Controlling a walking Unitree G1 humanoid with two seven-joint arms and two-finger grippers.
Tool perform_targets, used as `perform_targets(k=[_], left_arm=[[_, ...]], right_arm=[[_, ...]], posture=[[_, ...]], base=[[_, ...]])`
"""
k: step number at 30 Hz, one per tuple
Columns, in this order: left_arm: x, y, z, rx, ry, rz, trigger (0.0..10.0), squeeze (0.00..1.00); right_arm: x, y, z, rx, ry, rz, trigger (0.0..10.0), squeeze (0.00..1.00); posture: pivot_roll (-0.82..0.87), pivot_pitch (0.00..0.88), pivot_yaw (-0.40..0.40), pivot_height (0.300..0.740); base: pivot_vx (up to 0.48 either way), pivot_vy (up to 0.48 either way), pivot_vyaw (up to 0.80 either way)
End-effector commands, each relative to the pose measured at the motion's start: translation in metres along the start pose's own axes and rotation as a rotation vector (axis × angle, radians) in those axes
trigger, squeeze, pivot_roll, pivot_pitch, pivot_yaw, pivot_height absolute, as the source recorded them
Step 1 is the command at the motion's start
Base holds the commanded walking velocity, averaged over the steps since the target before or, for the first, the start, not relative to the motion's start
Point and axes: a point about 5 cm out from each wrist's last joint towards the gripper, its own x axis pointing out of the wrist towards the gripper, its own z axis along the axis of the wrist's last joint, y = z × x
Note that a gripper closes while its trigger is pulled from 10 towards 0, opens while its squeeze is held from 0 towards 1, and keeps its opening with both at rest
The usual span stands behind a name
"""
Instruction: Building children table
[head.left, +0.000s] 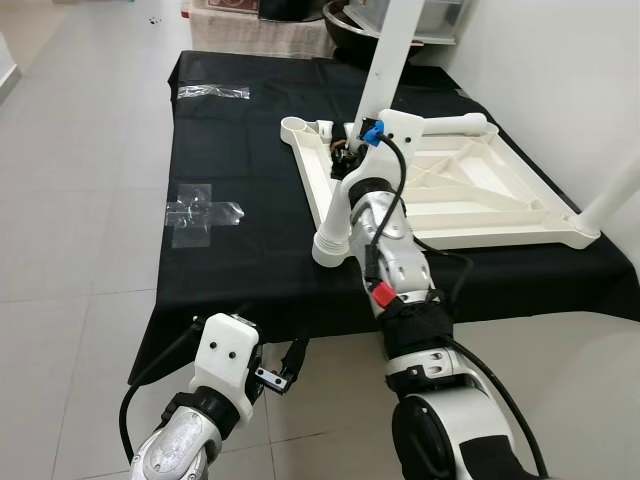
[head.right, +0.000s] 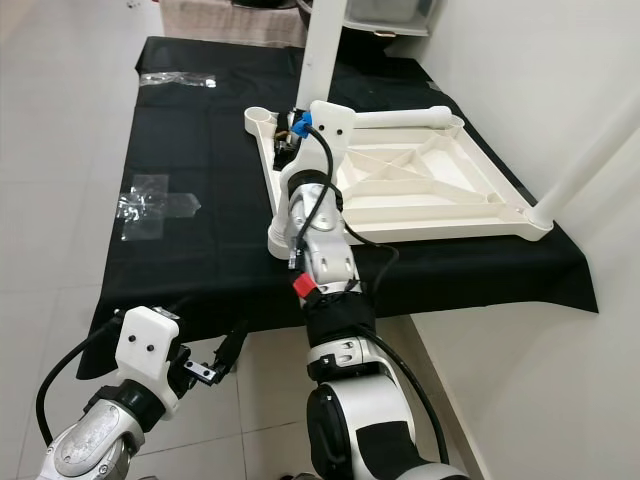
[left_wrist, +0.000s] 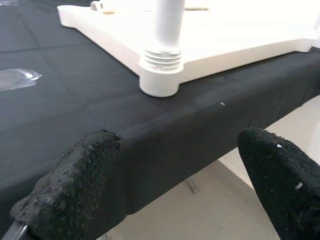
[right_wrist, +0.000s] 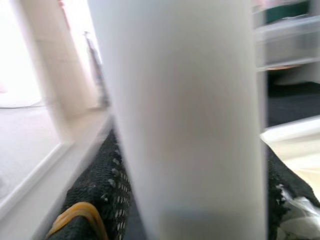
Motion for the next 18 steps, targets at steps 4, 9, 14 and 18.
perform_targets(k=[4, 9, 14, 18], left_arm=[[0.002, -0.001, -0.005, -0.008, 0.015, -0.008, 10.0, 0.00], [0.003, -0.001, -0.005, -0.009, 0.013, -0.005, 10.0, 0.00], [0.002, -0.001, -0.004, -0.010, 0.012, -0.006, 10.0, 0.00], [0.001, -0.002, -0.003, -0.012, 0.013, -0.005, 10.0, 0.00]], right_arm=[[0.001, -0.007, -0.002, 0.061, 0.098, 0.410, 10.0, 0.00], [0.000, -0.007, -0.004, 0.050, 0.190, 0.629, 10.0, 0.00], [-0.006, 0.005, -0.008, 0.038, 0.300, 0.947, 10.0, 0.00], [-0.010, 0.013, -0.009, 0.020, 0.365, 1.123, 10.0, 0.00]], posture=[[0.11, 0.131, -0.155, 0.740], [0.11, 0.137, -0.157, 0.740], [0.12, 0.150, -0.167, 0.740], [0.12, 0.158, -0.169, 0.740]], base=[[0.000, 0.000, 0.00], [0.000, 0.000, 0.00], [0.000, 0.000, 0.00], [0.000, 0.000, 0.00]])
